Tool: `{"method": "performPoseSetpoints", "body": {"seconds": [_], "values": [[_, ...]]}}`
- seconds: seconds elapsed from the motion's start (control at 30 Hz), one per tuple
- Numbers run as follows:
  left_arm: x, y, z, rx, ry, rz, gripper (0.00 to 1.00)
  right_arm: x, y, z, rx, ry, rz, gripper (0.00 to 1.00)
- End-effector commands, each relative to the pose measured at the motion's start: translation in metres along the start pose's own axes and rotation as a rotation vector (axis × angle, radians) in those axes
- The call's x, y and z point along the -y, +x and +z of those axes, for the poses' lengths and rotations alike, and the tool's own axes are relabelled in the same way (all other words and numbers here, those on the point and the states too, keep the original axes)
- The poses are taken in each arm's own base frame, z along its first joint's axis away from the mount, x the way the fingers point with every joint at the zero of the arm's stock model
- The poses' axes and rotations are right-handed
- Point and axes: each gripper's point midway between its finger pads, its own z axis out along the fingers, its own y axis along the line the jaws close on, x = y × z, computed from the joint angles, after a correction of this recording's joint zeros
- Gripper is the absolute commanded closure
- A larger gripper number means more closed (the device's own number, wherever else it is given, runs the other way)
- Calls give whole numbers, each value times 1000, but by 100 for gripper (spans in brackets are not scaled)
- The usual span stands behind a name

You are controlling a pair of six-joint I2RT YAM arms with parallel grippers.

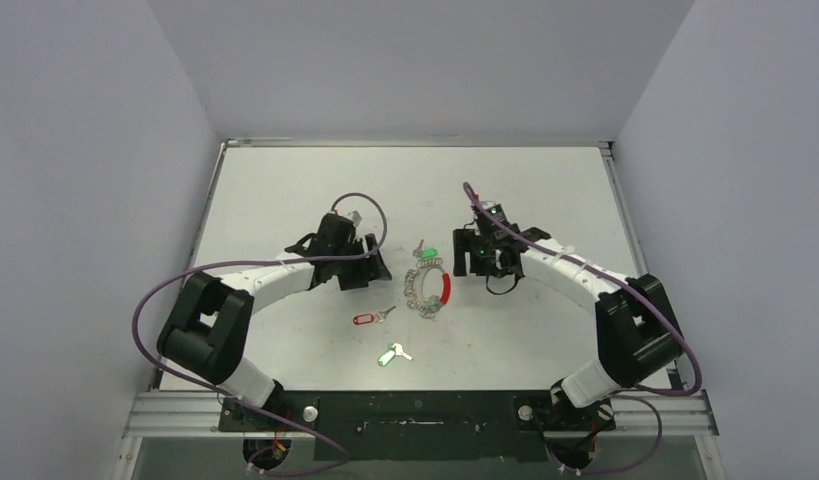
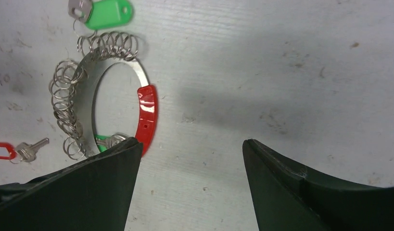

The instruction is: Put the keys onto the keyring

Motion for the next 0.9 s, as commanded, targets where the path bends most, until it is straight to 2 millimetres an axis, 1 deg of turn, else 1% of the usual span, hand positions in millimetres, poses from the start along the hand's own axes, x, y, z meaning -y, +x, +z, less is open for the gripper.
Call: {"method": "performPoseSetpoints", "body": {"seconds": [0.0, 0.07, 0.13, 0.2, 0.3, 0.4, 0.57, 0.67, 0.8, 0.87], "values": [[14, -8, -8, 46, 154, -107, 37, -11, -5, 1, 31, 153, -144, 24], [14, -11, -10, 61, 176, -84, 37, -18, -2, 3, 35, 202, -203, 24], [5, -10, -13, 55, 146, -70, 37, -24, -1, 6, 41, 236, -239, 24], [-4, -15, -19, 73, 117, -66, 37, -30, -3, 10, 50, 254, -259, 24], [-14, -26, -33, 117, 83, -49, 37, -33, 1, 24, 33, 270, -280, 25], [-16, -38, -53, 182, 65, -18, 36, -34, 4, 37, 9, 288, -283, 27], [-29, -46, -73, 275, 13, 7, 24, -34, 19, 51, -31, 295, -291, 32], [-37, -50, -81, 320, -16, 63, 18, -36, 32, 56, -49, 264, -260, 34], [-54, -54, -97, 362, -108, 117, 9, -32, 45, 52, -67, 278, -227, 37], [-60, -56, -105, 390, -140, 135, 4, -32, 49, 50, -63, 267, -212, 42]]}}
